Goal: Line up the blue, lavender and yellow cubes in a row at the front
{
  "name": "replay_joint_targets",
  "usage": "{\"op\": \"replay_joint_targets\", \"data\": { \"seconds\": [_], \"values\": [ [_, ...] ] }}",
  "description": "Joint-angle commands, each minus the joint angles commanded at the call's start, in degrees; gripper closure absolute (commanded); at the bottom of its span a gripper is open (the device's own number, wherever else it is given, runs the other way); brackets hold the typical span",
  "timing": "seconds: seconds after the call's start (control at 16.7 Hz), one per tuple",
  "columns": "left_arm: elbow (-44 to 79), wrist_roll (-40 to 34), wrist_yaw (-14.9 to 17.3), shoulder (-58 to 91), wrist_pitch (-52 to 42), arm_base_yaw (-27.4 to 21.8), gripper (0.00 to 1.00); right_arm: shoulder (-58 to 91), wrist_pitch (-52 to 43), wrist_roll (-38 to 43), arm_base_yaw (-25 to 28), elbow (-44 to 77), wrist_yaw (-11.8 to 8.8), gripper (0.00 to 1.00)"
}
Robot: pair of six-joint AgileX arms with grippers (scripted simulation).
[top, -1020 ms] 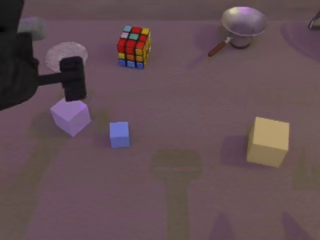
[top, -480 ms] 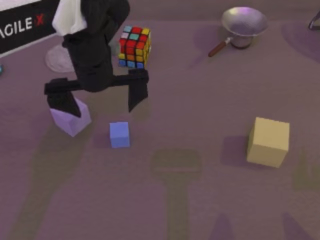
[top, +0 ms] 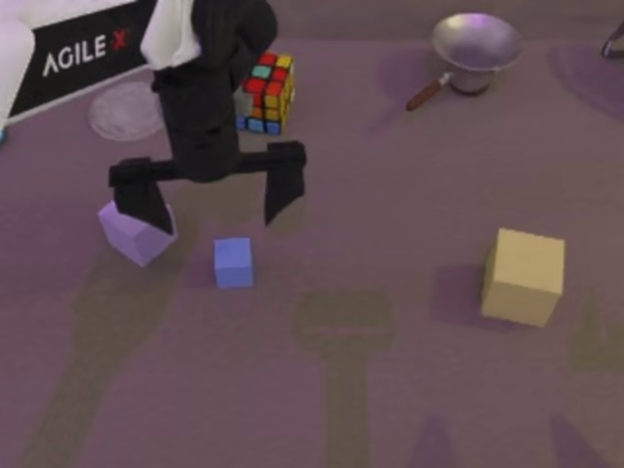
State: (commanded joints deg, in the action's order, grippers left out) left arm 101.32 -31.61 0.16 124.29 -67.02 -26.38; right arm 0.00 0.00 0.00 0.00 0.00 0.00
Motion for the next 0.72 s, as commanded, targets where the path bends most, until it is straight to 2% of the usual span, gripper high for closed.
{"op": "replay_joint_targets", "data": {
  "seconds": [0.24,0.54,0.72],
  "values": [
    [-1.8,0.2,0.0,0.8,2.4,0.2,0.0,0.0,0.0,0.0,0.0,0.0,0.0,0.0],
    [-8.5,0.2,0.0,4.8,13.8,0.1,0.0,0.0,0.0,0.0,0.0,0.0,0.0,0.0],
    [-10.8,0.2,0.1,6.4,17.2,0.1,0.0,0.0,0.0,0.0,0.0,0.0,0.0,0.0]
  ]
}}
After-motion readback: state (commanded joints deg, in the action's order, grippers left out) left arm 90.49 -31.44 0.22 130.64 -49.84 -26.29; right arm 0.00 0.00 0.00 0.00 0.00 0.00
